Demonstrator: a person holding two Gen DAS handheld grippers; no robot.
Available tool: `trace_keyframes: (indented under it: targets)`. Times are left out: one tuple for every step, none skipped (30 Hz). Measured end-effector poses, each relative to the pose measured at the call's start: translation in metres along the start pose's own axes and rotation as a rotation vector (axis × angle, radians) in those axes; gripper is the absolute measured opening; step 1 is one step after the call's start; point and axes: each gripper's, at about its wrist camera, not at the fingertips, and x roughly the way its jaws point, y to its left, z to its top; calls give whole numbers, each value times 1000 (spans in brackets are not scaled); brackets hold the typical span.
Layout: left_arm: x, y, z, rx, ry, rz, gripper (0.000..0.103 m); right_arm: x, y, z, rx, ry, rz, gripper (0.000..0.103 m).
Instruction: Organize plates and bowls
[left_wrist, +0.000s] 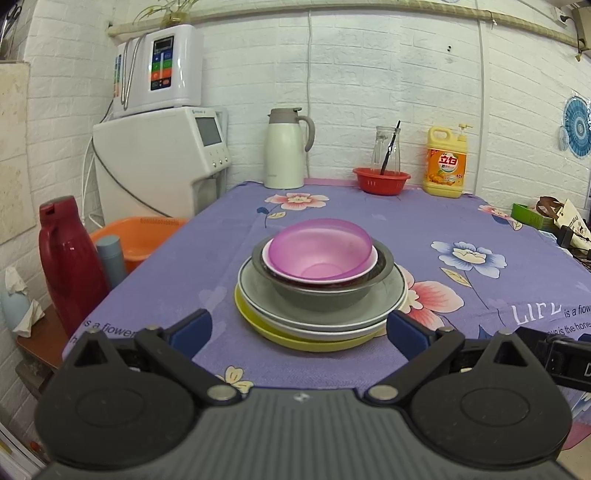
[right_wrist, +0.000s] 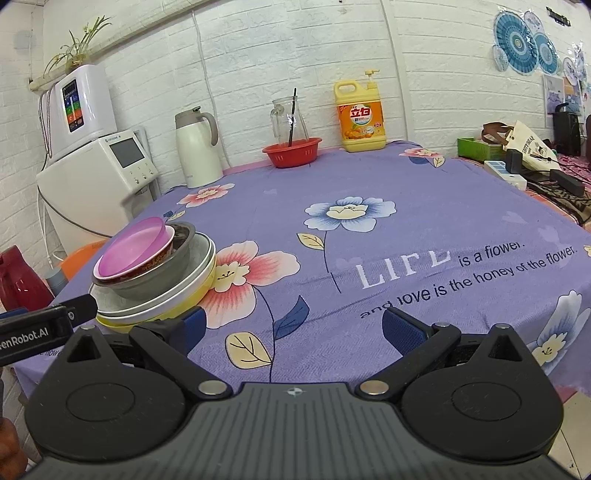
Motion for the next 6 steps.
trace_keyframes:
  targets:
    - [-1, -1, 0, 4, -4, -1, 99, -1, 0, 0, 0, -1, -1, 103]
    - [-2, -3, 0, 10, -7, -2, 99, -1, -1, 0, 1, -3, 0, 103]
    - [-2, -4, -1, 17, -9, -2, 99, -1, -1, 0, 3, -3, 0, 103]
    - [-3, -6, -1, 25, -11, -3, 99, -1, -2, 0, 4, -3, 1, 103]
    - [-3, -8, -1, 33, -13, -3, 99, -1, -2, 0, 5, -3, 2, 103]
    - [-4, -9, -1, 36, -14, 0, 99, -1, -2, 0, 6, -1, 3, 103]
